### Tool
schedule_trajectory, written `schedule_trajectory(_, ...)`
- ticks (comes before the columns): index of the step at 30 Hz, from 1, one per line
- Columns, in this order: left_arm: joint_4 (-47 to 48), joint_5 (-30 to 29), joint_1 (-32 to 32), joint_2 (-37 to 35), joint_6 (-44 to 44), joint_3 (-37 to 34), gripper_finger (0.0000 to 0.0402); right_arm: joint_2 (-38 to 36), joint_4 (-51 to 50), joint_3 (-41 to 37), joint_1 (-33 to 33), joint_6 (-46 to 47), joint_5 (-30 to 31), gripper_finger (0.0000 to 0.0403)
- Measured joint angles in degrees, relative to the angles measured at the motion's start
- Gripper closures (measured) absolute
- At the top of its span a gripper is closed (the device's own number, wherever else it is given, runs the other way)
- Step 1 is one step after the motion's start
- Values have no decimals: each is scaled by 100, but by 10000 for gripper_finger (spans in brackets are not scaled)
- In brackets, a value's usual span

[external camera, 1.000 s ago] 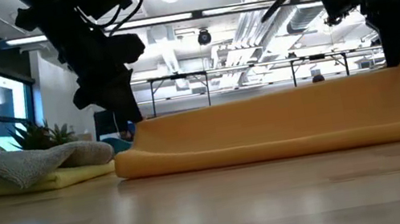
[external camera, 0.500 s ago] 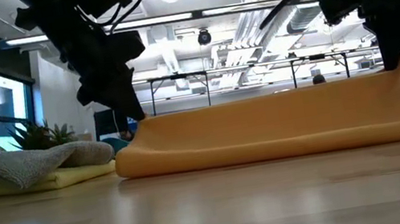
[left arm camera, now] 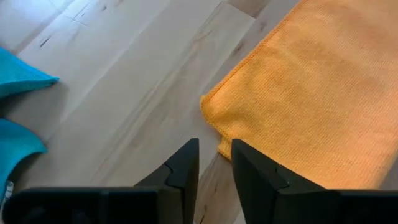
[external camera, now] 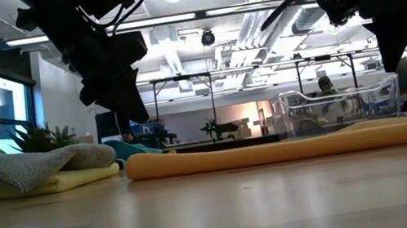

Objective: Fold microfiber towels

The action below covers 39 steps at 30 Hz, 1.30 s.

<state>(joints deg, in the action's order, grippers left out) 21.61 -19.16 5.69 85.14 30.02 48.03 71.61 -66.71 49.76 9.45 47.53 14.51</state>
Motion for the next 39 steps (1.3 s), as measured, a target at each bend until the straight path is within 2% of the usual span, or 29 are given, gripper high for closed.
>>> schedule_trajectory(4, 1, 15, 35, 0, -36, 85, 297, -30, -118, 0, 0, -233, 11, 213)
schedule_trajectory(7, -21, 29, 44, -2, -288, 248, 292, -227, -186, 0, 74, -254, 261, 180)
schedule_trajectory(11, -94, 149, -20, -7, -606, 404, 291, -734, -156, 0, 427, 167, 711, 168)
schedule_trajectory(15, -331, 333, -228, -7, -342, 403, 291, -1213, -121, 0, 1103, 1032, 1508, 166)
schedule_trajectory(20, -1924, 173, -683, -9, 90, -211, 290, -1404, -188, 0, 1985, 2002, 2462, 166)
schedule_trajectory(23, -3127, 204, -885, -9, 612, -769, 291, -1355, -202, -62, 2436, 2447, 2763, 166)
schedule_trajectory(27, -3875, 365, -1090, -9, 1065, -1272, 291, -1367, 218, -770, 2881, 3384, 2515, 166)
schedule_trajectory(32, -3882, 568, -1191, -9, 1176, -1349, 291, -1538, 1223, -1567, 3213, 4157, 1991, 166)
schedule_trajectory(39, -3814, 927, -1021, -45, 1203, -1328, 291, -1666, 1522, -1614, 3174, 4391, 1941, 166)
